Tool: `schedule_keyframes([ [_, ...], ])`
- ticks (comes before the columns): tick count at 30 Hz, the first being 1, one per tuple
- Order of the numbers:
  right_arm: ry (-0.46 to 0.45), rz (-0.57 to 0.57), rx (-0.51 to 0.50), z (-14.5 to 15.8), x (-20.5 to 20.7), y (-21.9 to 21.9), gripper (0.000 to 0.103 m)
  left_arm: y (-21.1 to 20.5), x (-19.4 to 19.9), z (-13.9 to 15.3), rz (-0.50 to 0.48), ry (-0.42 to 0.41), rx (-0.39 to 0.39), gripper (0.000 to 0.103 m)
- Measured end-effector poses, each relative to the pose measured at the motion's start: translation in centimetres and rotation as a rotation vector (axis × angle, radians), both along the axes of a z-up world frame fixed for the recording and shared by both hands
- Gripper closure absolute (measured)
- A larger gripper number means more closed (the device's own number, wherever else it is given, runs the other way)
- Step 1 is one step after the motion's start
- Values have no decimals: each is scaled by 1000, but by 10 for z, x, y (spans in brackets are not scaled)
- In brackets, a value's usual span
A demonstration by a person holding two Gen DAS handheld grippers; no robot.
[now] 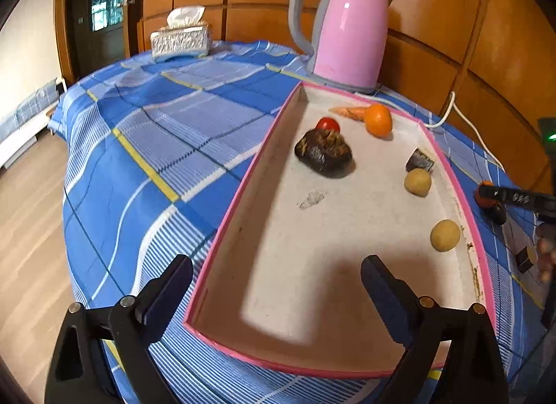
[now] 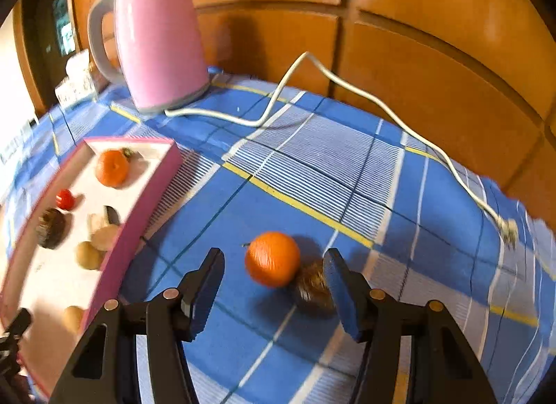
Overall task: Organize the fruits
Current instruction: 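Grasp the orange with the right gripper and carry it toward the tray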
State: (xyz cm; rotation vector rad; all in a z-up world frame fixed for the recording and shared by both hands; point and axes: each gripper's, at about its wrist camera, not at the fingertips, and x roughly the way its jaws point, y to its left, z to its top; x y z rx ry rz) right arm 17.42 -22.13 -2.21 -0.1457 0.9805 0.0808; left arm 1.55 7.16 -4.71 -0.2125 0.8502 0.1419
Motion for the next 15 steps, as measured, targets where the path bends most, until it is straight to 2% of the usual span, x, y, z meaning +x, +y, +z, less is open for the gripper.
schedule_keyframes([
  [1,19,9,-19,-6,4,2,63,1,1,-2,4,10,-5,5],
  [2,43,19,-45,-13,7,4,64,2,1,-4,6,15,-9,5],
  [6,7,49,-117,-14,4,13,65,4,1,-5,14,12,-18,4],
  [15,-47,52,12,17,-23,14,65,2,0,-5,18,18,-11,3],
])
